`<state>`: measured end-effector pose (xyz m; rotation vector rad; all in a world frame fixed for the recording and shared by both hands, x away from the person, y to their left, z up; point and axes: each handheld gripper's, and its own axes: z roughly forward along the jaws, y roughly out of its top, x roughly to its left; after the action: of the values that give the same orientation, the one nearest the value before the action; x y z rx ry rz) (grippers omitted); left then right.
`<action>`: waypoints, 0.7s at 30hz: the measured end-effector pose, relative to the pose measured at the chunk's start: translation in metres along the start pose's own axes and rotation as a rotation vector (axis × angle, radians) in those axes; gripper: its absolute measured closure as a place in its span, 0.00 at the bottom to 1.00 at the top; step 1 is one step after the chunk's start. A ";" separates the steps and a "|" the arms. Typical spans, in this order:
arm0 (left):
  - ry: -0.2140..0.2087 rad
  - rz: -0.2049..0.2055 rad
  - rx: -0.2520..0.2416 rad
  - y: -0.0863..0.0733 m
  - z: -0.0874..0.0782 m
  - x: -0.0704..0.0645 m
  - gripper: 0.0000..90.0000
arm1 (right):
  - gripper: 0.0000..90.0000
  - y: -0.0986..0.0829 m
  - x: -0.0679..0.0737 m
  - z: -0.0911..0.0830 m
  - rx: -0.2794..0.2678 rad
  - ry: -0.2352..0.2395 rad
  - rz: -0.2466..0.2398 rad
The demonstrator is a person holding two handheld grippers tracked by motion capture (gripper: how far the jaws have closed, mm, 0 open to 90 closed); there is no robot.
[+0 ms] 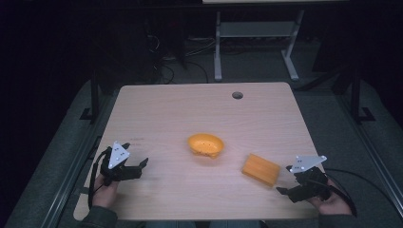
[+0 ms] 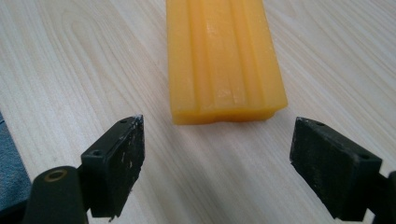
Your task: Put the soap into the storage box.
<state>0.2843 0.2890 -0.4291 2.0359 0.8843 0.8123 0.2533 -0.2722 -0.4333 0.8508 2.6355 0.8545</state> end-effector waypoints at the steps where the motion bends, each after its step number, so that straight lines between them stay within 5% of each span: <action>1: -0.001 0.000 0.000 0.000 0.000 0.000 0.16 | 0.19 0.001 0.000 0.000 0.001 0.000 0.000; 21: -0.003 -0.001 -0.001 0.000 0.000 0.000 0.16 | 0.19 0.026 0.001 0.010 0.024 0.021 -0.049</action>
<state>0.2845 0.2889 -0.4296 2.0353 0.8825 0.8086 0.2687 -0.2498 -0.4254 0.7844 2.6776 0.8260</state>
